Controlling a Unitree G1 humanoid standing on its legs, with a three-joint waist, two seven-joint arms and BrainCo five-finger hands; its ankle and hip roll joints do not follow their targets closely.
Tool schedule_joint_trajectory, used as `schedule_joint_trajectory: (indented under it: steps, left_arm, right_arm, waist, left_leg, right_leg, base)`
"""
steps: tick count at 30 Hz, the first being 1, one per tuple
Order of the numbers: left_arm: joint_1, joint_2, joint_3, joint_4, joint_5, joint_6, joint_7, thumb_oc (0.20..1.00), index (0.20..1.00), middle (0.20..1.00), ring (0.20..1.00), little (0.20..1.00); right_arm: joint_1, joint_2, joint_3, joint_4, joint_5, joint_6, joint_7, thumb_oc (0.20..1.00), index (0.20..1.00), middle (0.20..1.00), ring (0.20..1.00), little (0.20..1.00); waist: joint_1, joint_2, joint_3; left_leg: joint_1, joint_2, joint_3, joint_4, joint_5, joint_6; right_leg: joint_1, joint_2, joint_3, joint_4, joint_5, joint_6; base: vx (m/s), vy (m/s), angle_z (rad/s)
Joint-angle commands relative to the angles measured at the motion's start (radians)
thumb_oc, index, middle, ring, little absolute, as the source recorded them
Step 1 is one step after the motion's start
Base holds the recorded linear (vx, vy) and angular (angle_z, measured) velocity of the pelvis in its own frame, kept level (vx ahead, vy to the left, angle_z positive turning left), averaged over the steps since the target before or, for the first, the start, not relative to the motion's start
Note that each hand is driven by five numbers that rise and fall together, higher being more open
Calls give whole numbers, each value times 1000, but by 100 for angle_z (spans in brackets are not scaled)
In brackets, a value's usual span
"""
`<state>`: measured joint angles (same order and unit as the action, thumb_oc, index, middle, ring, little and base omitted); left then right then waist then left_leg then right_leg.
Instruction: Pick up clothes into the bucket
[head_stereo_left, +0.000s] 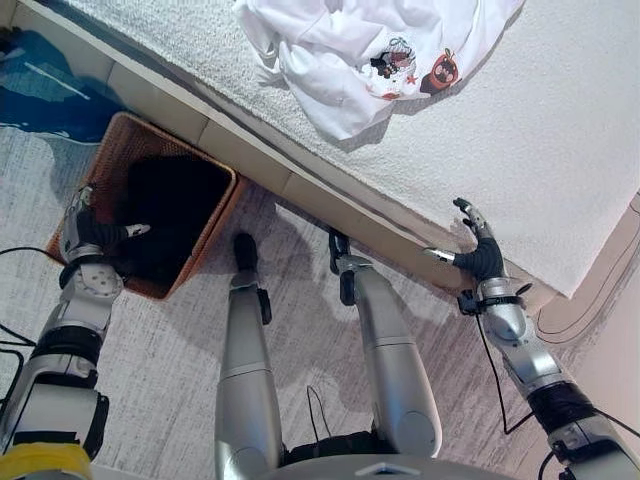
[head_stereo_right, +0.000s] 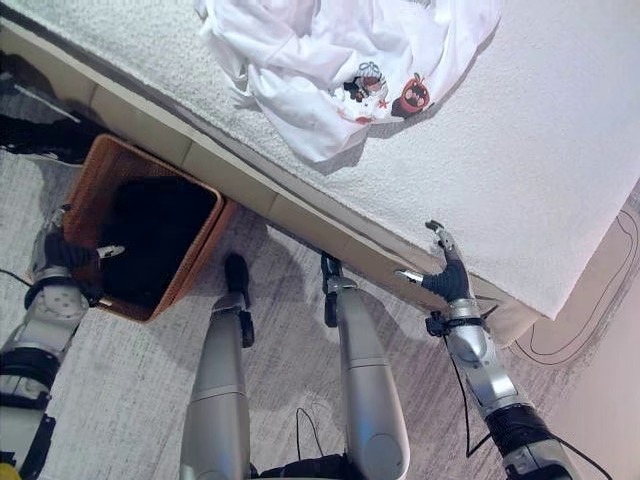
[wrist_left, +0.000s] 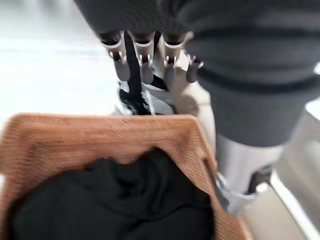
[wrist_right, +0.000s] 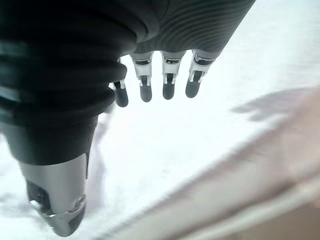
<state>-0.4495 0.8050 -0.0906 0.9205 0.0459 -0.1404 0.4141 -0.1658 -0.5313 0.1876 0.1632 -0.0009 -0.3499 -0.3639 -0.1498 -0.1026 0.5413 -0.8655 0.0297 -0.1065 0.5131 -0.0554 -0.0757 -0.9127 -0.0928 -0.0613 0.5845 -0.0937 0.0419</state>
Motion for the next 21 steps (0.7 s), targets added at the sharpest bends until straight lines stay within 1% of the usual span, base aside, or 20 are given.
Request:
schedule_joint_trajectory:
  steps: [1, 2, 4, 5, 6, 7, 8, 10, 13, 14, 15, 16, 18, 19, 21]
  left_arm:
    - [87, -25, 57, -33, -2, -17, 44, 1000, 1000, 1000, 1000, 1000]
    - [126, -51, 72, -81, -19, -35, 44, 1000, 1000, 1000, 1000, 1000]
    - [191, -95, 79, -185, -95, -109, 20, 1000, 1000, 1000, 1000, 1000]
    - [230, -156, 63, -241, -204, -173, -16, 1000, 1000, 1000, 1000, 1000]
    - [231, -157, 64, -241, -205, -173, -17, 1000, 1000, 1000, 1000, 1000]
    - [233, -176, 46, -243, -236, -189, -34, 1000, 1000, 1000, 1000, 1000]
    - [234, -201, 31, -237, -270, -199, -58, 1000, 1000, 1000, 1000, 1000]
    - [222, -262, -19, -237, -315, -218, -79, 1000, 1000, 1000, 1000, 1000]
    - [215, -333, -110, -249, -334, -237, -127, 1000, 1000, 1000, 1000, 1000]
    - [219, -359, -147, -263, -354, -240, -160, 1000, 1000, 1000, 1000, 1000]
    - [217, -360, -146, -263, -355, -240, -160, 1000, 1000, 1000, 1000, 1000]
    - [213, -384, -170, -271, -360, -246, -157, 1000, 1000, 1000, 1000, 1000]
    - [217, -401, -230, -278, -360, -241, -192, 1000, 1000, 1000, 1000, 1000]
    - [215, -414, -263, -288, -357, -239, -200, 1000, 1000, 1000, 1000, 1000]
    - [223, -425, -329, -307, -344, -233, -225, 1000, 1000, 1000, 1000, 1000]
  right_arm:
    - [-26, -60, -80, -113, -56, -74, -86, 1000, 1000, 1000, 1000, 1000]
    - [-53, -69, -89, -119, -71, -70, -99, 1000, 1000, 1000, 1000, 1000]
    - [-131, -102, -103, -120, -101, -55, -127, 1000, 1000, 1000, 1000, 1000]
    - [-228, -128, -97, -100, -105, -38, -139, 1000, 1000, 1000, 1000, 1000]
    - [-230, -129, -95, -98, -105, -39, -140, 1000, 1000, 1000, 1000, 1000]
    - [-279, -131, -89, -62, -87, -33, -144, 1000, 1000, 1000, 1000, 1000]
    - [-342, -138, -68, -10, -57, -21, -138, 1000, 1000, 1000, 1000, 1000]
    - [-461, -141, -36, 83, -25, -6, -156, 1000, 1000, 1000, 1000, 1000]
    - [-623, -184, 15, 251, -7, 28, -160, 1000, 1000, 1000, 1000, 1000]
    - [-706, -217, 66, 355, 8, 59, -131, 1000, 1000, 1000, 1000, 1000]
    - [-711, -218, 68, 358, 9, 57, -131, 1000, 1000, 1000, 1000, 1000]
    - [-766, -225, 99, 444, 24, 70, -130, 1000, 1000, 1000, 1000, 1000]
    - [-877, -256, 186, 597, 36, 101, -91, 1000, 1000, 1000, 1000, 1000]
    - [-918, -255, 206, 693, 49, 114, -95, 1000, 1000, 1000, 1000, 1000]
    - [-1015, -255, 268, 862, 83, 136, -53, 1000, 1000, 1000, 1000, 1000]
  waist:
    - [14, 30, -21]
    - [21, 36, -21]
    - [39, 51, -21]
    - [59, 65, -21]
    - [58, 66, -21]
    - [68, 72, -21]
    - [77, 80, -21]
    - [95, 95, -21]
    - [120, 120, -21]
    - [136, 129, -21]
    - [134, 131, -21]
    - [146, 138, -21]
    - [158, 149, -21]
    - [169, 155, -21]
    - [180, 169, -21]
  left_leg:
    - [55, -41, 33, 1, -14, 46]
    - [70, -41, 34, -16, -7, 44]
    - [99, -41, 34, -49, 3, 42]
    - [135, -44, 33, -85, 16, 41]
    - [136, -44, 33, -87, 17, 41]
    - [153, -45, 33, -105, 23, 39]
    - [174, -46, 33, -128, 31, 37]
    - [220, -48, 31, -172, 49, 31]
    - [296, -48, 12, -254, 83, 22]
    - [329, -49, 2, -292, 100, 16]
    - [326, -49, 1, -296, 107, 16]
    - [346, -48, -7, -322, 119, 10]
    - [371, -48, -20, -348, 130, 5]
    - [383, -51, -26, -357, 135, 3]
    - [392, -52, -33, -363, 139, 3]
  right_leg:
    - [104, -16, 29, -80, 28, 47]
    - [116, -15, 32, -96, 35, 48]
    - [138, -15, 30, -119, 43, 50]
    - [167, -15, 28, -146, 51, 52]
    - [168, -15, 28, -147, 51, 52]
    - [182, -16, 27, -156, 54, 53]
    - [200, -17, 27, -171, 58, 54]
    - [238, -20, 21, -195, 61, 53]
    - [299, -26, 4, -215, 56, 52]
    - [324, -30, -10, -221, 51, 51]
    - [322, -30, -11, -226, 57, 51]
    - [338, -34, -24, -230, 55, 49]
    - [362, -39, -40, -233, 47, 48]
    - [374, -44, -48, -235, 46, 47]
    - [384, -49, -56, -236, 45, 48]
  base:
    - [0, 0, 0]
    - [0, 0, 0]
    - [4, -7, -5]
    - [6, -12, -7]
    - [4, -17, -7]
    - [0, 0, 0]
    - [4, -27, 4]
    - [15, -45, 4]
    - [28, -74, 18]
    - [7, -64, 17]
    - [3, -89, 25]
    - [4, -60, 30]
    - [13, -88, 31]
    - [7, -78, 25]
    - [9, -51, 23]
